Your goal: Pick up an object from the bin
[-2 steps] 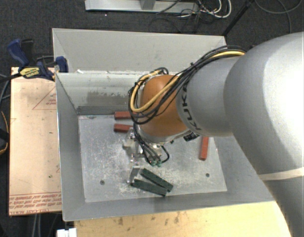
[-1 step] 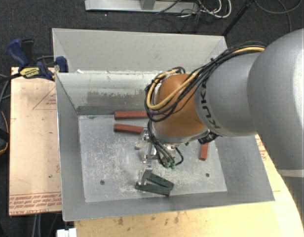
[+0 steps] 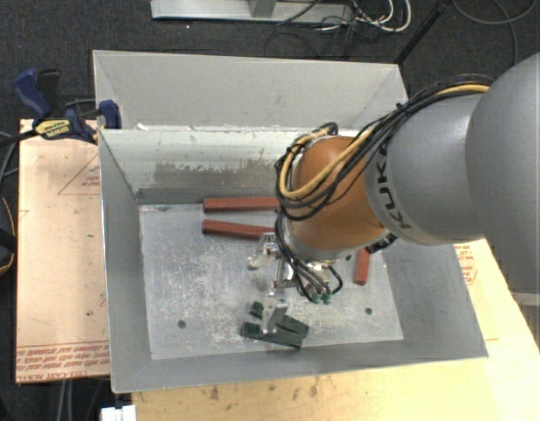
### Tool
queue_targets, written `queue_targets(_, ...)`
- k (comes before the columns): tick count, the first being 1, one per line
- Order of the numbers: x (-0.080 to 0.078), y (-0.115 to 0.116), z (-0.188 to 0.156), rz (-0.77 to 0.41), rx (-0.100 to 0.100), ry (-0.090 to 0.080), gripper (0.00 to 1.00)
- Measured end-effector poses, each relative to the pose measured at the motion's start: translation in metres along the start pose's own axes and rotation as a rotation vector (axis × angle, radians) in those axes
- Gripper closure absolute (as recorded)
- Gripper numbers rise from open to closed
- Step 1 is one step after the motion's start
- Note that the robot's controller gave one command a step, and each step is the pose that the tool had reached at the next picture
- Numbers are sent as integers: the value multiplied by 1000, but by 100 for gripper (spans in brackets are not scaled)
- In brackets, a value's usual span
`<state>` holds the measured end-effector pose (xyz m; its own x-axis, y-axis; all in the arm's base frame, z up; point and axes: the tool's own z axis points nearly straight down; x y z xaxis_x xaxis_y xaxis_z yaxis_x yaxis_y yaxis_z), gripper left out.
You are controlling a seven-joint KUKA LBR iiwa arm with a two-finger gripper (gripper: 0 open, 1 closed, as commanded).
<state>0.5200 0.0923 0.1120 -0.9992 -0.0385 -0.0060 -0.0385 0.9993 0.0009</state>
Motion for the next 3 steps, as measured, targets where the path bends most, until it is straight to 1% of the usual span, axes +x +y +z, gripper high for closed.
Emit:
queue_targets(1, 8, -32, 10, -330, -2, 6, 0)
queue_targets(2, 19, 8, 29, -372, 1, -10, 100)
queue_targets(3, 19, 8, 29, -372, 0, -10, 100)
